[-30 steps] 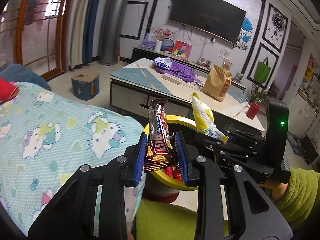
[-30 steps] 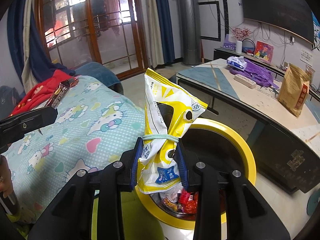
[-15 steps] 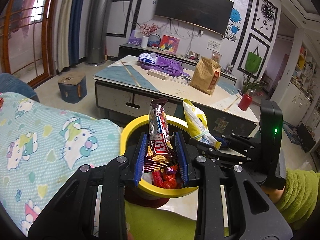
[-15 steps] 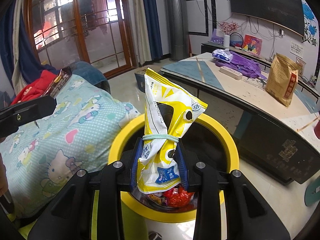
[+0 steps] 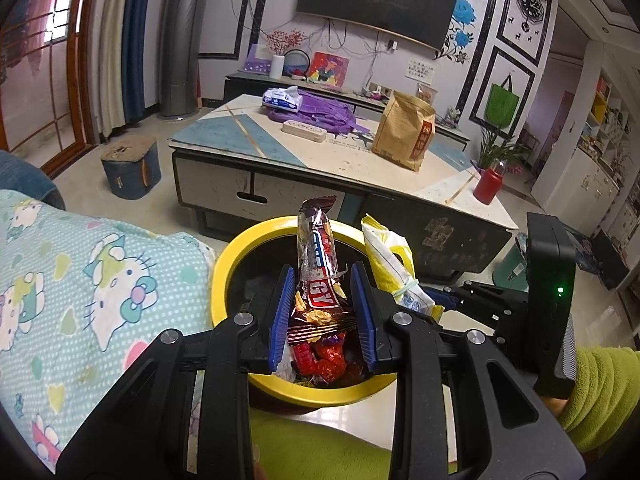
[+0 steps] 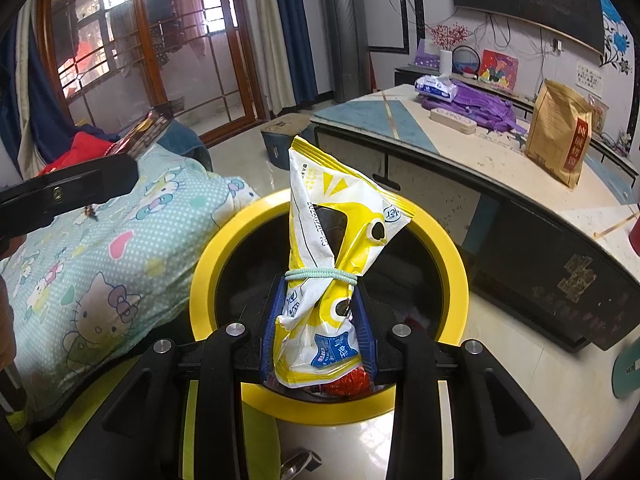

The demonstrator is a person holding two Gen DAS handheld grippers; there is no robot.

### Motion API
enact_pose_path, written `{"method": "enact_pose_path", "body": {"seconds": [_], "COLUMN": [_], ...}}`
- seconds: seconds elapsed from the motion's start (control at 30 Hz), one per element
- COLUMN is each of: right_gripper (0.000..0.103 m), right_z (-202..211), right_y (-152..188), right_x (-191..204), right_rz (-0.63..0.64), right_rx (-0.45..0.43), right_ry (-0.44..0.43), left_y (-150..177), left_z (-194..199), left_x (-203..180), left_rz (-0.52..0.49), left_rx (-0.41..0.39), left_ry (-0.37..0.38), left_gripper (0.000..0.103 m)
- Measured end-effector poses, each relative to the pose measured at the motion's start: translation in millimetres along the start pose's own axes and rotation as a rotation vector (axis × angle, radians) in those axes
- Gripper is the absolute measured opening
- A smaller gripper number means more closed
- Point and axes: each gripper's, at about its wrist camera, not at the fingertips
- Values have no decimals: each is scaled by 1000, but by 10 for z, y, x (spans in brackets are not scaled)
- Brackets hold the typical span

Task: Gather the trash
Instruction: 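Open both grippers to drop the chocolate bar and snack bag into the bin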

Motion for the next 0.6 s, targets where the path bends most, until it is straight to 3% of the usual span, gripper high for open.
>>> {"method": "enact_pose_path", "body": {"seconds": [0.5,0.53,0.6], "right_gripper": [34,35,52], "right_z": [-162,-166,-160], "right_y": [64,67,66], "right_x": [-111,-117,-139], "right_rz": [-54,-56,-68], "right_rx": [47,48,44], "right_ry": [7,9,17], "left_y": [15,14,2], "left_z": [-514,-529,-558], "left_x": [-25,-21,9], "left_rz": [-21,-20,-13], "left_rx": [82,83,83], "left_ry": [2,-1,-20], "left_gripper": [23,23,33]}}
Point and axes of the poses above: each gripper's, at about its wrist camera, not at the fingertips, and z roughly against the way its jaws point, x to its left, y to its underside, and after that the axes turned 8 degrees about -x, right-handed
